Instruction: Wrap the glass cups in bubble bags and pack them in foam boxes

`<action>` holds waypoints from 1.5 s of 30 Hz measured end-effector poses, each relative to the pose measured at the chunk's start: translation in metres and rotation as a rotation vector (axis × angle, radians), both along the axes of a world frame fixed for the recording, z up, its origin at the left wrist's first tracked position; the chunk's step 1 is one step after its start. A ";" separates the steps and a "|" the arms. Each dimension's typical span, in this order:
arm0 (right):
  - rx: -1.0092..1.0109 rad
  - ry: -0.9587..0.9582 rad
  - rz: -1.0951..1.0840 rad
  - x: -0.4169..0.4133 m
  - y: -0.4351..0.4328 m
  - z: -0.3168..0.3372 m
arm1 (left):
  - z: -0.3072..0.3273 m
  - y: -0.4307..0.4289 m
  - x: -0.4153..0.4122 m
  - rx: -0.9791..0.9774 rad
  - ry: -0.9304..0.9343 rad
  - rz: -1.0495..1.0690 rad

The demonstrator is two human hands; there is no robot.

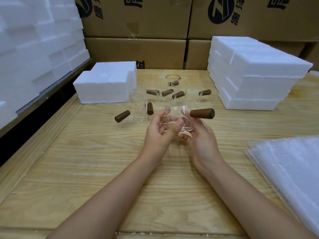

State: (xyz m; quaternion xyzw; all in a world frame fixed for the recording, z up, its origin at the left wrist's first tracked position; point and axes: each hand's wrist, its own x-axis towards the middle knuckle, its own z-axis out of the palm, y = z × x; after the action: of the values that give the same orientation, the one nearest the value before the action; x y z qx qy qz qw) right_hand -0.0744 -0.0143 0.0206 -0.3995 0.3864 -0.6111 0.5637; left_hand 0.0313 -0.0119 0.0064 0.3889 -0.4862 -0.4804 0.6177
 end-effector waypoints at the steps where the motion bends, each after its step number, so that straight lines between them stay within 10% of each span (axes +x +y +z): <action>1: -0.004 0.031 0.011 0.000 0.000 0.000 | 0.000 0.000 0.000 -0.004 -0.006 -0.003; 8: -0.351 0.405 -0.364 -0.013 0.002 -0.003 | 0.001 -0.002 0.003 0.054 -0.073 0.126; 15: -0.940 1.249 -0.624 -0.032 -0.003 -0.003 | -0.001 0.001 0.002 0.043 -0.137 0.078; 21: -0.809 1.085 -0.639 -0.036 -0.003 0.005 | -0.003 0.006 -0.004 0.018 -0.192 0.057; 32: 0.046 0.533 -0.223 -0.036 -0.016 0.002 | -0.003 0.008 0.001 -0.316 -0.546 0.202; 45: -0.602 0.774 -0.455 -0.021 0.011 0.009 | 0.004 0.004 0.005 0.014 -0.226 -0.056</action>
State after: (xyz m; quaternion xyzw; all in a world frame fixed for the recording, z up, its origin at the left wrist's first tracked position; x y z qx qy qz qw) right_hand -0.0954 -0.0036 0.0299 -0.6455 0.4504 -0.6096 0.0941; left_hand 0.0358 -0.0082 0.0108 0.4311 -0.5599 -0.4541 0.5426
